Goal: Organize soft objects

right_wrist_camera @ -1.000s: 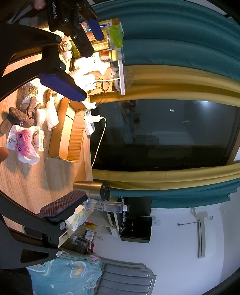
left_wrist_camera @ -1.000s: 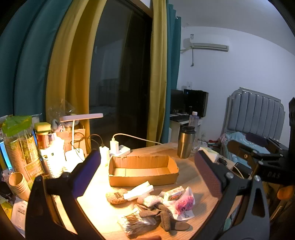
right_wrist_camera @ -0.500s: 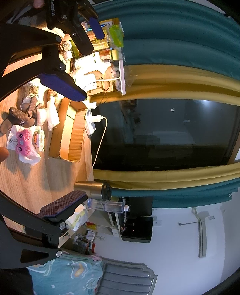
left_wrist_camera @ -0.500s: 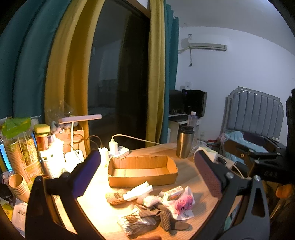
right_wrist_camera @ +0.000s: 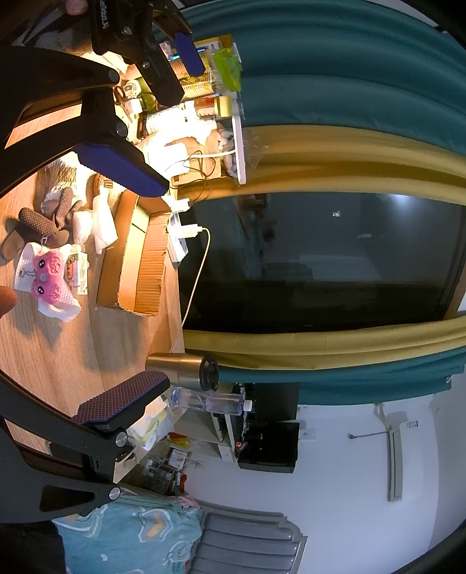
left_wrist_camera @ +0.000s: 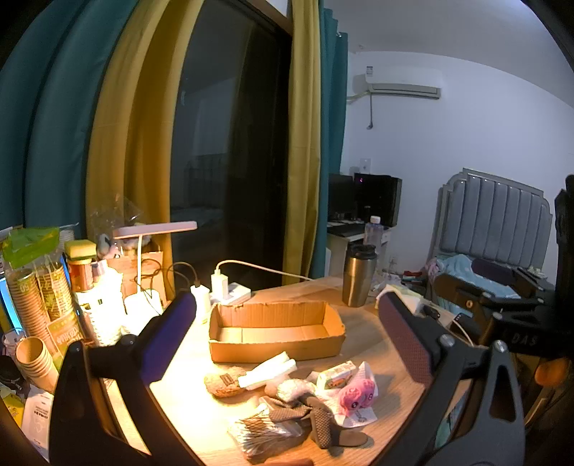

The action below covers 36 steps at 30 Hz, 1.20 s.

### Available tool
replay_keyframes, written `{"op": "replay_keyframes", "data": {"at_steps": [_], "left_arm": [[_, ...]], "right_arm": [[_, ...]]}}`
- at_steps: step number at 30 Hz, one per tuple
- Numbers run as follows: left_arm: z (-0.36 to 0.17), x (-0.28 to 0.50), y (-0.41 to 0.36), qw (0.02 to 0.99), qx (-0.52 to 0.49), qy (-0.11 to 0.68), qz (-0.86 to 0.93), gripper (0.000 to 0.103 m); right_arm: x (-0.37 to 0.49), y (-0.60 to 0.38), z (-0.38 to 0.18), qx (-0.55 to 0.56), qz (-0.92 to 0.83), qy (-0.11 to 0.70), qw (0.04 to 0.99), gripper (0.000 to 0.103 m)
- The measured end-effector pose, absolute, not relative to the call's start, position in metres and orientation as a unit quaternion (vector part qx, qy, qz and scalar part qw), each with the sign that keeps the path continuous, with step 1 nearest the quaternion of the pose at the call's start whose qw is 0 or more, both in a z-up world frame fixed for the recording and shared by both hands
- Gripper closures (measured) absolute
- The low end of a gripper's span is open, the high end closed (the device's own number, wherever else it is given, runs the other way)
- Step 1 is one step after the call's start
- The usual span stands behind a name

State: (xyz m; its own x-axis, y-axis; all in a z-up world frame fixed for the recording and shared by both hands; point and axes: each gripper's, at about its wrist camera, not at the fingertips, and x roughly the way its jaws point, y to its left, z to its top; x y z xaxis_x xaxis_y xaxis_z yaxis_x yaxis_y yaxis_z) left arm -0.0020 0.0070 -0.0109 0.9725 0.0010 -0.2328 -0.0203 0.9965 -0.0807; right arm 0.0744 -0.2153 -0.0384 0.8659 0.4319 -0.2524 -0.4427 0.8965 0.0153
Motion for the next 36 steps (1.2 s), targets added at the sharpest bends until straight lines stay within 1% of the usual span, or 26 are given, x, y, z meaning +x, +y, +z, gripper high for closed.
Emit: {"op": "replay_keyframes", "data": {"at_steps": [12,23,30,36], "left_arm": [[-0.009,-0.002,0.01,0.992,-0.046,0.117,0.007,0.001],[-0.012,-0.002,0.016,0.991,-0.051,0.124,0.011,0.001],[-0.03,0.006,0.02,0.987,-0.049,0.149,0.021,0.001],[-0.064,0.022,0.029,0.978,-0.052,0.197,0.037,0.001]], "right_arm": [[0.075,-0.216,-0.038,-0.021,0.227,0.127,0.965,0.004],[0.071,-0.22,-0.052,-0.021,0.227,0.137,0.964,0.004],[0.076,-0.221,-0.067,-0.031,0.229,0.164,0.959,0.004],[0.09,-0.22,-0.091,-0.043,0.23,0.209,0.95,0.004]]}}
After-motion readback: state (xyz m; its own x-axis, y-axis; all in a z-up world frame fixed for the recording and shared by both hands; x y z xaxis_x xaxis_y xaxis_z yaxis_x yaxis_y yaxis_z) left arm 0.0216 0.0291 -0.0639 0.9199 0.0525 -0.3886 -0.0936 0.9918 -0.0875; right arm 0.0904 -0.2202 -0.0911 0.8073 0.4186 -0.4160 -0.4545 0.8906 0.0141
